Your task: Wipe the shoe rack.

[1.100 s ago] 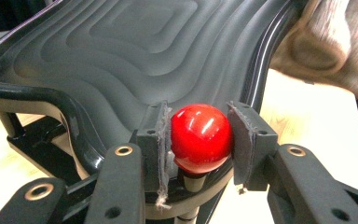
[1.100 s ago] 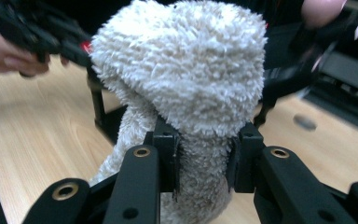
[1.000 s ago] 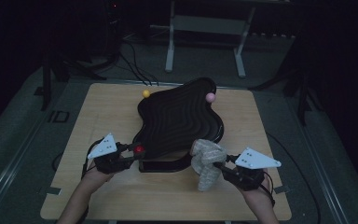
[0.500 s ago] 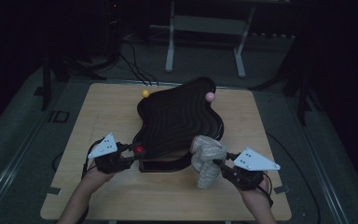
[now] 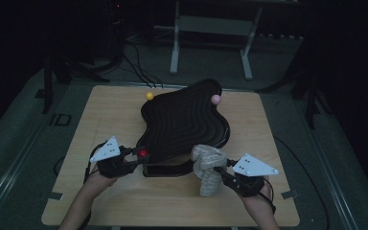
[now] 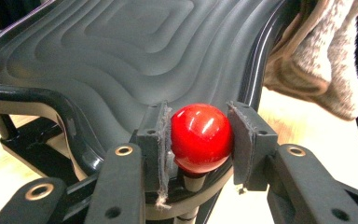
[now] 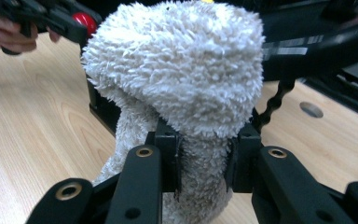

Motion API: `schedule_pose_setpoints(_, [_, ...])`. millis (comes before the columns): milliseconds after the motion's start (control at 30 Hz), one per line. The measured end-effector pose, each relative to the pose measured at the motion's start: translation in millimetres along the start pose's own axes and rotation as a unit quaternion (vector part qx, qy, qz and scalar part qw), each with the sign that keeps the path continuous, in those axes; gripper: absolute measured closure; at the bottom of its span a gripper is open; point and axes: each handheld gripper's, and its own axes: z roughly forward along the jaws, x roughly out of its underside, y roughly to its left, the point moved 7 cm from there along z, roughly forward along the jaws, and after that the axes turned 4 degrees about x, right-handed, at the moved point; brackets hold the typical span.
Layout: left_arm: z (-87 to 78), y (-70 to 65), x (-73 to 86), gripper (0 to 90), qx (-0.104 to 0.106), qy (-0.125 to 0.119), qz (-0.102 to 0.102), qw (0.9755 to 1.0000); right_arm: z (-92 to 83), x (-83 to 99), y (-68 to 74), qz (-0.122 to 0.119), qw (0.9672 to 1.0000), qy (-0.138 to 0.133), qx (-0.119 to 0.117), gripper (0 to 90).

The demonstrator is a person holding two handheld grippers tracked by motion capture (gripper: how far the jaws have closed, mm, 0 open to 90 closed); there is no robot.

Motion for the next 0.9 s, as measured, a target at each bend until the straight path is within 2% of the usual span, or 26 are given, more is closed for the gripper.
schedule_pose_setpoints(100, [0.0,0.1,0.0,59.9,0.001,0.000,0.001,1.0000,2.4,2.2,1.0,0.002,1.0000,0.000,0.003,71.0])
schedule_pose_setpoints(233, [0.0,0.1,-0.1,59.9,0.001,0.002,0.001,1.0000,14.5,13.7,7.4,0.002,0.9996,0.024,-0.013,71.0])
schedule_pose_setpoints(300, [0.0,0.1,-0.1,59.9,0.001,0.001,0.001,1.0000,15.9,9.1,14.7,-0.005,0.9996,0.021,-0.020,71.0])
schedule_pose_setpoints(433, [0.0,0.3,-0.1,59.9,0.002,0.001,0.001,1.0000,12.6,-1.5,14.1,-0.005,0.9999,0.004,-0.015,71.0])
schedule_pose_setpoints(467, [0.0,0.2,-0.1,59.9,0.002,0.001,0.001,1.0000,15.6,0.2,13.6,-0.007,0.9999,0.006,-0.008,71.0])
schedule_pose_setpoints(600, [0.0,0.4,-0.1,59.9,0.004,0.002,0.002,1.0000,27.0,11.4,16.7,-0.006,0.9993,0.033,-0.016,71.0])
schedule_pose_setpoints(767, [0.0,0.7,-0.1,59.9,0.004,0.001,0.002,1.0000,23.3,0.8,17.6,-0.009,0.9997,0.018,-0.014,71.0])
schedule_pose_setpoints(833, [-0.1,0.8,0.1,59.9,0.004,0.001,0.001,1.0000,27.4,5.2,17.7,-0.010,0.9997,0.021,-0.011,71.0])
schedule_pose_setpoints(900, [0.1,0.5,0.0,59.9,0.004,0.001,0.001,1.0000,34.5,13.0,17.8,-0.003,0.9992,0.036,-0.017,71.0])
